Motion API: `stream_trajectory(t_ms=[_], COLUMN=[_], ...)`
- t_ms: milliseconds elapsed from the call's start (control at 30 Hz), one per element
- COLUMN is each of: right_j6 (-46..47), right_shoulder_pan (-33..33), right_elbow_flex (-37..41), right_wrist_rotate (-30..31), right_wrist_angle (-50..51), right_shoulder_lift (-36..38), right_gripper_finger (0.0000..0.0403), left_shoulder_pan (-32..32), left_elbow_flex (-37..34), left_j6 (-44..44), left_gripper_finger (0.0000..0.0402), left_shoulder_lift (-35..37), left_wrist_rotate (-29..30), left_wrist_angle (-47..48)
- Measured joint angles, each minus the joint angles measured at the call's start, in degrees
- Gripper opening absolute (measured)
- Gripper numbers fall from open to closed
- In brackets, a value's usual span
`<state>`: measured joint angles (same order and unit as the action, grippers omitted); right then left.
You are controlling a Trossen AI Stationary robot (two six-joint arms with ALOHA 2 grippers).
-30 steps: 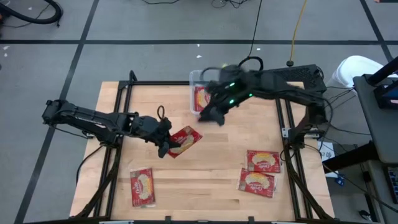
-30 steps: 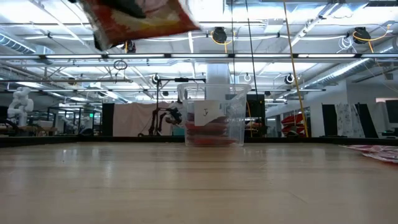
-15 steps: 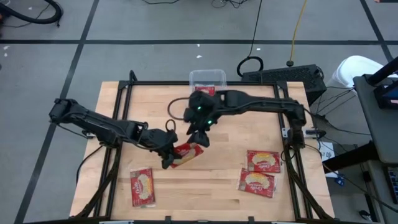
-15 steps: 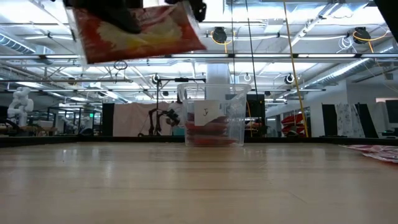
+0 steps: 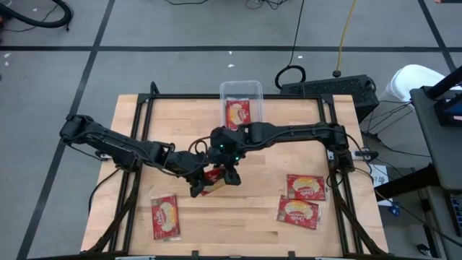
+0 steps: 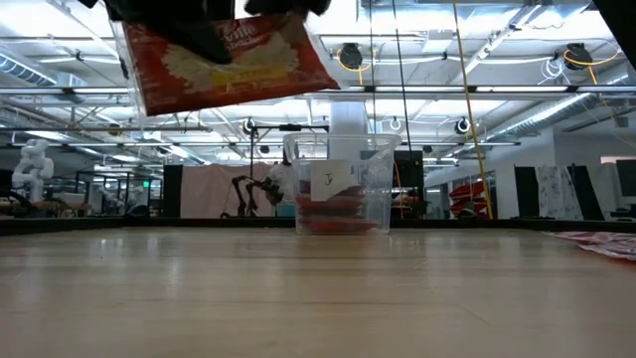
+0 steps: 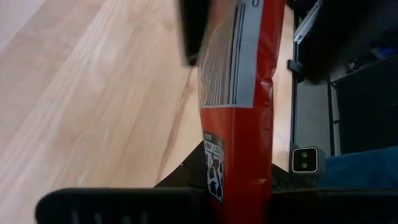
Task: Sort popcorn bags into baskets
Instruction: Put the red popcorn bag into the transparent container
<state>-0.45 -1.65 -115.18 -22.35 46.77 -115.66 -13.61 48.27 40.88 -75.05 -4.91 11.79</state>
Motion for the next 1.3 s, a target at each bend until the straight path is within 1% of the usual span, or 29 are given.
stream_trajectory(t_ms=[133,200,300,433,567,633,733,800,900,1000,1100,1200,1300], right_j6=[1.08,2.54,3.02,2.80,3.46,4.95,6.83,7.67,9.88,11.33,13.11,15.01,16.55], right_shoulder_pan=[0.01,0.02,0.04,0.00,0.40,0.79,1.15,1.48,1.98,2.82,4.07,5.61,7.51], right_elbow_flex=[2.91,4.14,5.01,5.01,5.01,5.01,5.01,5.01,5.13,5.19,5.17,5.07,5.14], right_wrist_rotate=[0.00,-0.01,-0.13,-0.20,-0.21,-0.37,-0.39,-0.40,0.00,0.07,0.12,0.86,2.93], right_wrist_angle=[-1.01,-2.79,-4.20,-4.74,-4.78,-5.18,-4.77,-4.83,-3.05,-2.23,0.97,3.10,3.00], right_shoulder_lift=[-0.11,-0.07,-0.02,-0.02,0.00,0.07,0.53,0.79,1.76,2.64,4.69,7.05,9.69], right_gripper_finger=[0.0195,0.0185,0.0152,0.0093,0.0036,0.0016,0.0010,0.0018,0.0029,0.0027,0.0017,0.0013,0.0014], left_shoulder_pan=[0.02,0.02,0.02,0.03,1.00,1.33,1.49,1.56,2.42,3.73,5.59,7.83,10.71], left_elbow_flex=[0.00,0.00,0.00,0.00,0.00,0.00,0.00,0.00,0.00,0.00,0.07,0.07,0.02], left_j6=[-0.40,-1.07,-1.98,-2.18,-0.20,0.21,-0.88,-1.34,-1.12,-0.92,-1.60,-3.07,-5.28], left_gripper_finger=[0.0046,0.0046,0.0046,0.0046,0.0047,0.0047,0.0055,0.0078,0.0131,0.0194,0.0246,0.0281,0.0296], left_shoulder_lift=[0.00,0.00,0.00,0.02,0.55,1.56,3.36,5.38,8.71,12.63,16.51,20.13,23.49], left_wrist_rotate=[0.00,0.02,0.09,0.04,-0.84,-1.66,-1.56,-0.88,1.88,5.63,8.98,11.73,12.50], left_wrist_angle=[-0.17,-0.17,-0.13,-0.16,0.55,1.64,3.28,4.73,8.65,13.06,15.48,16.65,16.45])
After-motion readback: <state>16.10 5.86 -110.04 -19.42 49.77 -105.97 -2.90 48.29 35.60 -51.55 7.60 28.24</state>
